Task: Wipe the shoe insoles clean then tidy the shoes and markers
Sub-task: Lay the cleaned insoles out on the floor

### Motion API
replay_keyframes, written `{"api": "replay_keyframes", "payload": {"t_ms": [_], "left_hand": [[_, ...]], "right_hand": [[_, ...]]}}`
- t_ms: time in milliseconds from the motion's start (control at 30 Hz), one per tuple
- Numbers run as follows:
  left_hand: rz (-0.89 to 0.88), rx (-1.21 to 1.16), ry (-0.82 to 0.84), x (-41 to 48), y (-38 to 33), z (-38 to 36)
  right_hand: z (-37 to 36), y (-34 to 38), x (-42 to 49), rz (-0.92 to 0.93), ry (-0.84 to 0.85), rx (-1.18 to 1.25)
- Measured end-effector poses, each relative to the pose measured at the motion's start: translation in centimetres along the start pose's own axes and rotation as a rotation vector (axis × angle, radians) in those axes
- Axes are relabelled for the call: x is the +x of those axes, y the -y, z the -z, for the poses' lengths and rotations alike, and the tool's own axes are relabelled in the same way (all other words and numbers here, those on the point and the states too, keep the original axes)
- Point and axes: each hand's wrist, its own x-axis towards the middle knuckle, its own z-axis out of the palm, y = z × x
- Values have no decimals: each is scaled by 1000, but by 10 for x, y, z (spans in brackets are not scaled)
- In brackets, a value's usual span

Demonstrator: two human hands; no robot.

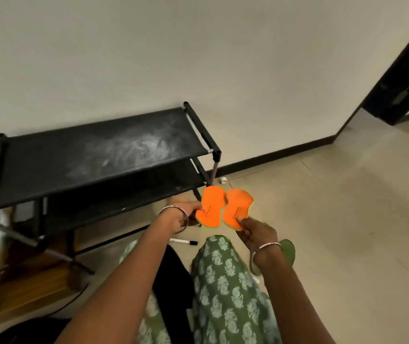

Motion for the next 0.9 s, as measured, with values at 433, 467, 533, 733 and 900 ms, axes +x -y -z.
{"api": "replay_keyframes", "payload": {"t_ms": [433,467,533,733,900], "left_hand": [[-82,-299,-327,-105,45,165],[-79,-302,-365,-102,52,177],[-67,-301,-437,-90,64,205],[-66,-184,-601,-43,82,267],[-66,-92,-729,1,83,288]], "right_hand": [[-96,-66,-104,49,330,-227],[-109,-74,-105,54,356,-255],[-135,-92,-104,58,403,-322],[-207,-146,-74,66,421,-463],[-257,-176,-42,63,389,-551]]}}
